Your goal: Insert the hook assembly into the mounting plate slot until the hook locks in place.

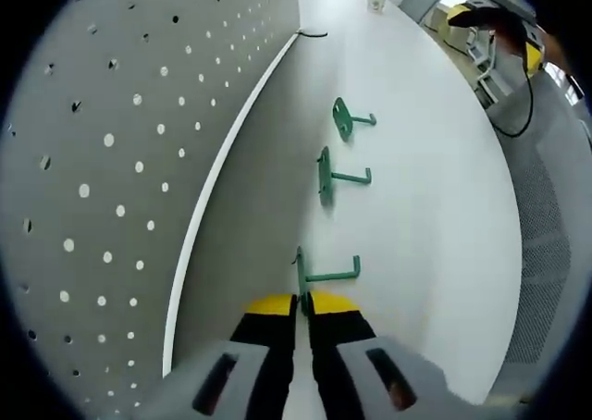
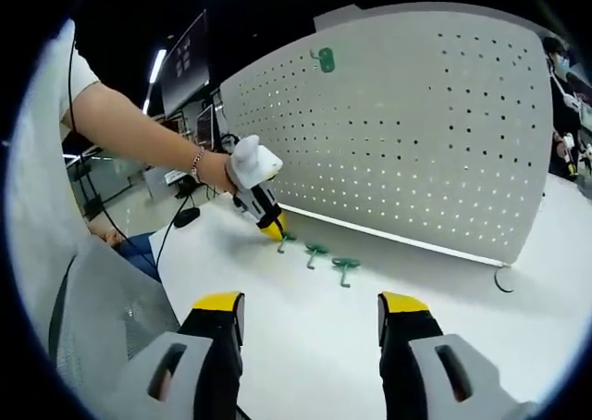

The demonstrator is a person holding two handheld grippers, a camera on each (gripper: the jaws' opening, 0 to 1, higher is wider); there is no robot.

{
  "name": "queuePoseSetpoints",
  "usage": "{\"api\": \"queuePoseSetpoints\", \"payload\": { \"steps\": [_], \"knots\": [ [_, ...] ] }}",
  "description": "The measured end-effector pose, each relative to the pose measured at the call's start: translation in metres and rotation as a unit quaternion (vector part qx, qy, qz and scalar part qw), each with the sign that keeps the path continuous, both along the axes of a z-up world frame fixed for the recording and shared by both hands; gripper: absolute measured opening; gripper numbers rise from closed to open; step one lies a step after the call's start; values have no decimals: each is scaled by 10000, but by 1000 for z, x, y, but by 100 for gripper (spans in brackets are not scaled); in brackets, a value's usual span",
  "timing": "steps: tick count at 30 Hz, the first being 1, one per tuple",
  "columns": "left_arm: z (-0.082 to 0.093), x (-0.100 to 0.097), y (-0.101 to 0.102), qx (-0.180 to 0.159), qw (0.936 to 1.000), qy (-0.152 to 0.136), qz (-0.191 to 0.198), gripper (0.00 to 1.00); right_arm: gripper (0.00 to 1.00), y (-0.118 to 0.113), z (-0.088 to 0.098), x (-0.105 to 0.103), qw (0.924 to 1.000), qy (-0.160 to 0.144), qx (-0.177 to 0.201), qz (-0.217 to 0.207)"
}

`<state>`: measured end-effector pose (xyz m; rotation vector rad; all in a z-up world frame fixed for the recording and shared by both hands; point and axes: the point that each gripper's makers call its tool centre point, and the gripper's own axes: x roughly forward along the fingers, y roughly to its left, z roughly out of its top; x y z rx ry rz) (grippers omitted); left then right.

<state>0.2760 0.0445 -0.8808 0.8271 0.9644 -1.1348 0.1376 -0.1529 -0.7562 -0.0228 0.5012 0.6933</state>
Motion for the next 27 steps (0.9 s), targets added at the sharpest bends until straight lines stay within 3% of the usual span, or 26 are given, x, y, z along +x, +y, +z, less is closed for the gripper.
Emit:
{"api": "queuePoseSetpoints", "payload": {
  "steps": [18,22,27],
  "knots": [
    [0,0,0,-87,10000,28,20,3,56,-1,1,0,10000,-5,33,-31],
    [3,-3,-2,-321,9994,-27,-85,3,56,-2,2,-1,10000,2,72,-57],
    [12,1,-5,-655,9978,-118,66,3,56,-3,1,-2,9999,12,113,-81]
  ]
}}
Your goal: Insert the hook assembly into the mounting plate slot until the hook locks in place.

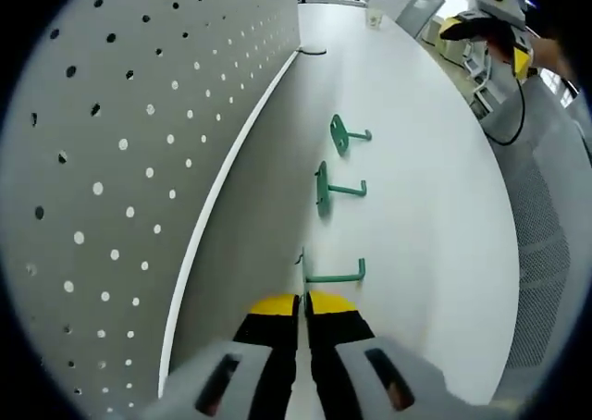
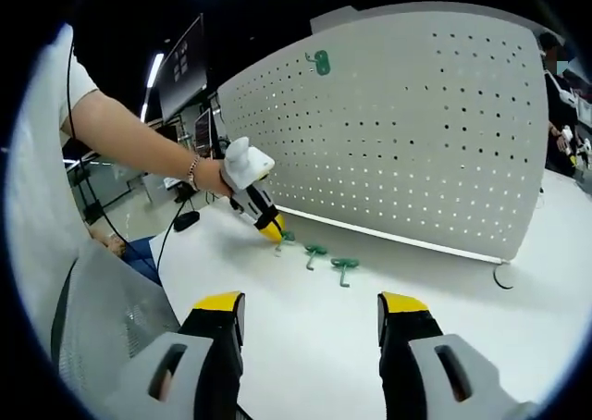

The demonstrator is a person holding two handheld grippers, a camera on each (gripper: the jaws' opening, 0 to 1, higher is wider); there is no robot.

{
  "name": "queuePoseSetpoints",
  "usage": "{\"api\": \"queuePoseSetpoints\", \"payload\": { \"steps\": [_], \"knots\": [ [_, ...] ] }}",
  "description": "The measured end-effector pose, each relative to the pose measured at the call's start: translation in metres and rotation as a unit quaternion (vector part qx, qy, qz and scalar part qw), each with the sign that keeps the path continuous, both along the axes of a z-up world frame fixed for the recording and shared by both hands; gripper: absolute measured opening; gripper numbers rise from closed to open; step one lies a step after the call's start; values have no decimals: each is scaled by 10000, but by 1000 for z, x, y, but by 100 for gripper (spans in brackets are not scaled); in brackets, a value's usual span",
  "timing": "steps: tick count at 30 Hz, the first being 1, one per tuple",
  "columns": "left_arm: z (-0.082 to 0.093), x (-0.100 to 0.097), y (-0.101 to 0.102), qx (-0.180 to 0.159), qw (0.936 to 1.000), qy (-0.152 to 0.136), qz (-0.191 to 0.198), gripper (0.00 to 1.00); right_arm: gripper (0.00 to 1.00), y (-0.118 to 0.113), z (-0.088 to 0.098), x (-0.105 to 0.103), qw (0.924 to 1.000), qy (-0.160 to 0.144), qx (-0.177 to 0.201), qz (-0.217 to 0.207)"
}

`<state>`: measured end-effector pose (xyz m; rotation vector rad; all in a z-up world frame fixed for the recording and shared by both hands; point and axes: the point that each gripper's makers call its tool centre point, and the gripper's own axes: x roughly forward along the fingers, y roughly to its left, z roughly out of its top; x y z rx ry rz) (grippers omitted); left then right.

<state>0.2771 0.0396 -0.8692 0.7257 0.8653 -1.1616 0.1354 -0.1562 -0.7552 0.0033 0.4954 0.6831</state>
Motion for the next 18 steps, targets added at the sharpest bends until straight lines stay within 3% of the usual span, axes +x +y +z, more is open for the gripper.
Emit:
{"api": "queuePoseSetpoints", "payload": {
  "steps": [18],
  "knots": [
    [28,6,-6,-767,9958,-272,428,3,57,4,3,0,9998,-88,173,-1]
  ]
}}
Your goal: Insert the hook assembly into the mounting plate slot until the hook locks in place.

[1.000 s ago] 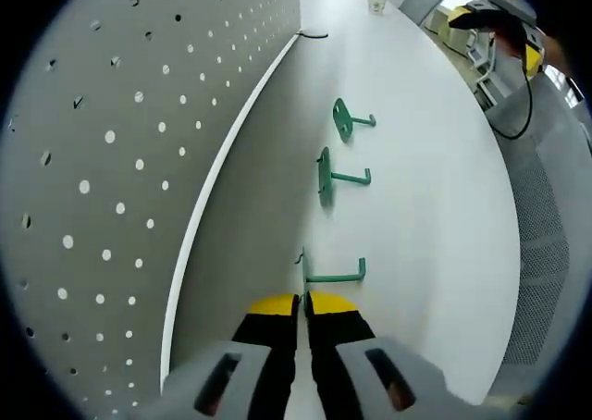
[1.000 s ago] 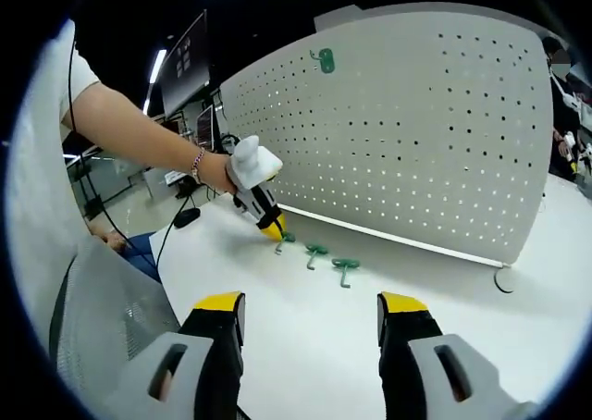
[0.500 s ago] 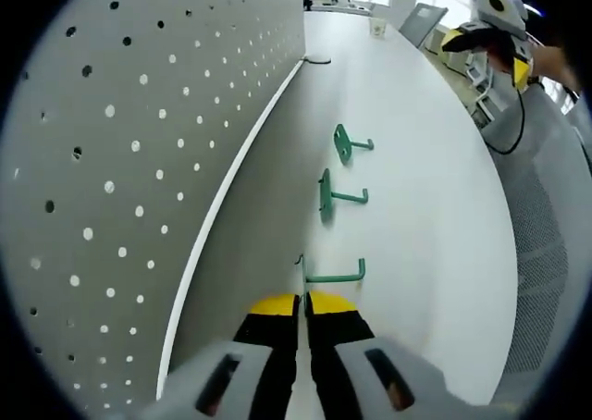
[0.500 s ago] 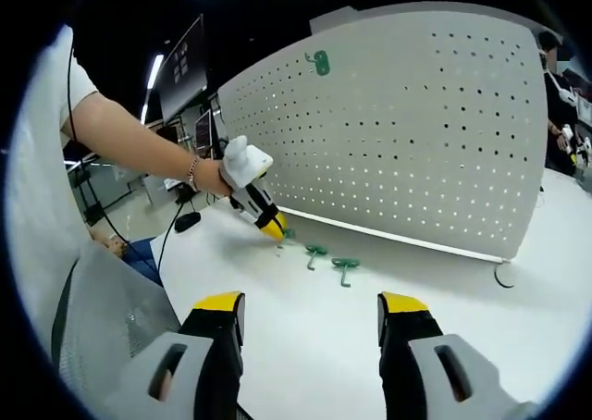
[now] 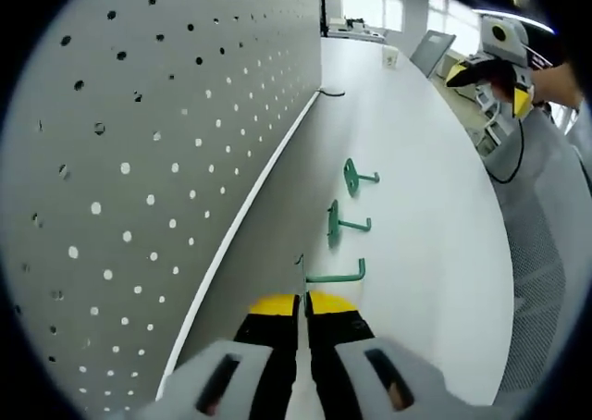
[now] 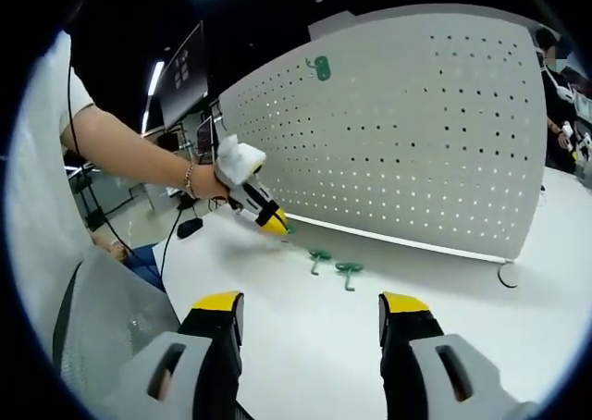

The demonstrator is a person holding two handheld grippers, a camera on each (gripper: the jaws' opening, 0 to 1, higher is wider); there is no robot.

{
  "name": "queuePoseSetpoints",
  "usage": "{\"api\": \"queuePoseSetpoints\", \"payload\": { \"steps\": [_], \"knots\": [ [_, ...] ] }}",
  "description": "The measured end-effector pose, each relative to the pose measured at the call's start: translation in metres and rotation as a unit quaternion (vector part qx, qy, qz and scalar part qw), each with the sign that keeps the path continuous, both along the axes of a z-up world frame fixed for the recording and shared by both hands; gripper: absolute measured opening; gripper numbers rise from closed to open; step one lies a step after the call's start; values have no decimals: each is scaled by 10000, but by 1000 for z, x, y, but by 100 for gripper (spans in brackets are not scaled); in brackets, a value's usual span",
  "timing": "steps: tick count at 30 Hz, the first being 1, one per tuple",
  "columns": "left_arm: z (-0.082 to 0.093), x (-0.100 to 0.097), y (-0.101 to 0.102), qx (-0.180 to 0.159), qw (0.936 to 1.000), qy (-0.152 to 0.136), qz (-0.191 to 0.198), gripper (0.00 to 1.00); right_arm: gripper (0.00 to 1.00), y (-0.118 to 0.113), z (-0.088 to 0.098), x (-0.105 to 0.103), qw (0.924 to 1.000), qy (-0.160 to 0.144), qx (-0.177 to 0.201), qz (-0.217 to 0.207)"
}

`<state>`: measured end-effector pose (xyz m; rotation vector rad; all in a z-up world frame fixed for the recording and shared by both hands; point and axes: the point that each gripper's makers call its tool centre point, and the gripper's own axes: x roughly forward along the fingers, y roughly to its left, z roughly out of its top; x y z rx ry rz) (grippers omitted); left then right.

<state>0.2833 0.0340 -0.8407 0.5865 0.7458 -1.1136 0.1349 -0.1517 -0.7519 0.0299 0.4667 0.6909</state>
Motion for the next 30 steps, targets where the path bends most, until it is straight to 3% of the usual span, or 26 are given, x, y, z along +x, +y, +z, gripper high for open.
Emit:
{"api": "queuePoseSetpoints", "payload": {
  "steps": [9,15,30],
  "knots": [
    [21,1,-4,-427,9984,-260,259,3,57,-1,2,0,10000,-23,25,-19],
    [43,4,-6,-935,9933,-476,493,3,57,-5,6,3,9999,-56,106,-86],
    [78,0,-10,-1534,9819,-732,833,2,57,-8,12,7,9995,-109,224,-184]
  ]
}}
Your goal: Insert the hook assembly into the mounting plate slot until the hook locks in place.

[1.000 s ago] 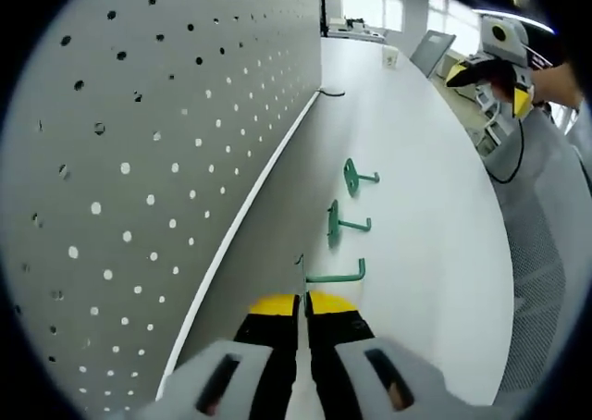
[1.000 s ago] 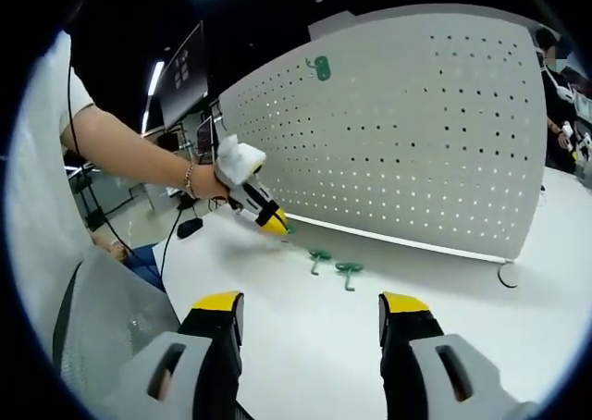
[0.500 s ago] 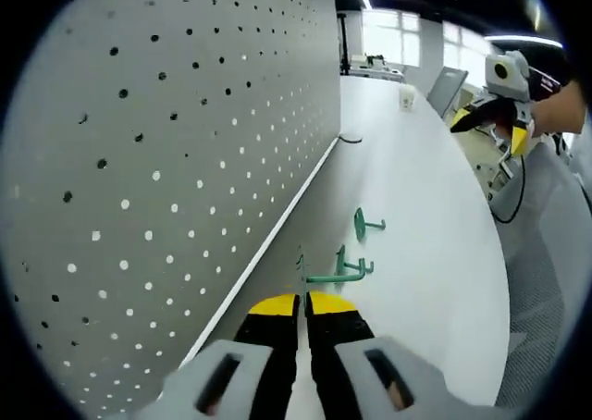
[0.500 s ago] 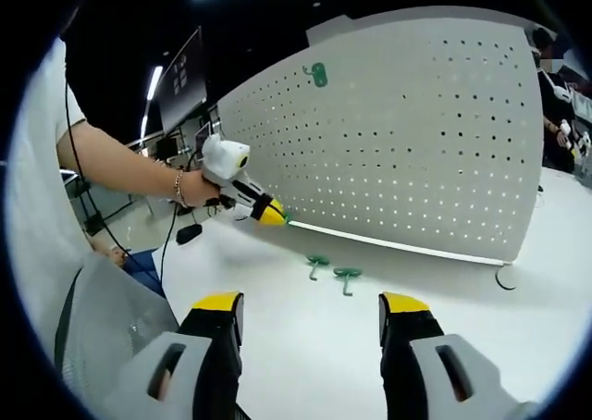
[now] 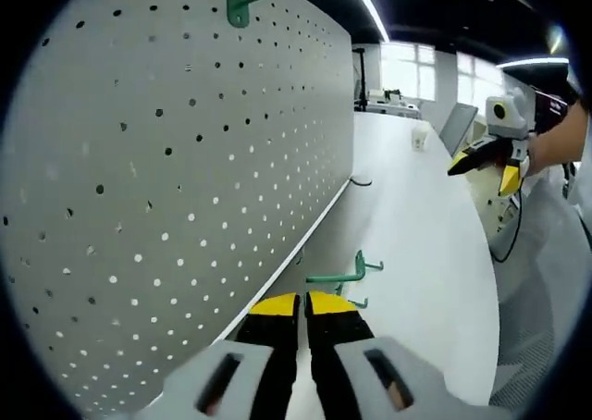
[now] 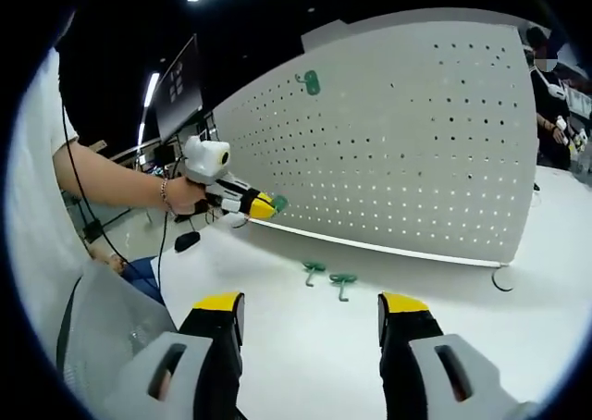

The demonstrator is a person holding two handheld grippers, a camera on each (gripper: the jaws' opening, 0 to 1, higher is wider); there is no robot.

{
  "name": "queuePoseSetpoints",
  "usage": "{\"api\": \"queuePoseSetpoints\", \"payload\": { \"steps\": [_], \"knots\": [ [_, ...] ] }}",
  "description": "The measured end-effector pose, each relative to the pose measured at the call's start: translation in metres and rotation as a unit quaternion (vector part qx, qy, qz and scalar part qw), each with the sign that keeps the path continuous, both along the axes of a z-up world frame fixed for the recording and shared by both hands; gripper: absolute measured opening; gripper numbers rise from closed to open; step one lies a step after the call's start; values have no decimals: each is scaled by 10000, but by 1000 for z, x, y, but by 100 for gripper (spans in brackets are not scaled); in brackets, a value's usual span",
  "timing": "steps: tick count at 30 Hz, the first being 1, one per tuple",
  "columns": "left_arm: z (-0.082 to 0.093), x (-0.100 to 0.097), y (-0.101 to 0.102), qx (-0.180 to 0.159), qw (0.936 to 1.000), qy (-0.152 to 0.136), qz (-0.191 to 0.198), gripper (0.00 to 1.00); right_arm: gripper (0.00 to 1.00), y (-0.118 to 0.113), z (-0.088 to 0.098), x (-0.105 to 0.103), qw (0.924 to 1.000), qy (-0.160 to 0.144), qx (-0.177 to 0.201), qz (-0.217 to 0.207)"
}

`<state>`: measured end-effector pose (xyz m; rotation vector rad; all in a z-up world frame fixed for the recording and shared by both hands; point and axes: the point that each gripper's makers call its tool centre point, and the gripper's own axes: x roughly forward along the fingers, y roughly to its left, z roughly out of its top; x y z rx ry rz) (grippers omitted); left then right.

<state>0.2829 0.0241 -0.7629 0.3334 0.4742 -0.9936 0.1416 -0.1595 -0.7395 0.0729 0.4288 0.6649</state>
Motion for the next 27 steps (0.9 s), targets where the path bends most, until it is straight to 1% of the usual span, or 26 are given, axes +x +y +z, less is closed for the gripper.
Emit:
{"api": "queuePoseSetpoints", "payload": {
  "steps": [6,8,12,18,27],
  "knots": [
    [15,-4,-3,-211,9996,-164,54,2,57,0,3,0,10000,-49,45,-25],
    [22,-5,-3,-332,9991,-225,139,2,57,0,4,0,10000,-60,66,-30],
    [32,-10,-4,-462,9982,-332,169,2,57,2,8,1,9999,-104,97,-26],
    [47,-18,-3,-747,9954,-525,280,2,56,5,13,1,9997,-180,143,-11],
    [65,-29,4,-992,9905,-802,519,2,56,8,21,2,9992,-304,263,0]
  ]
}}
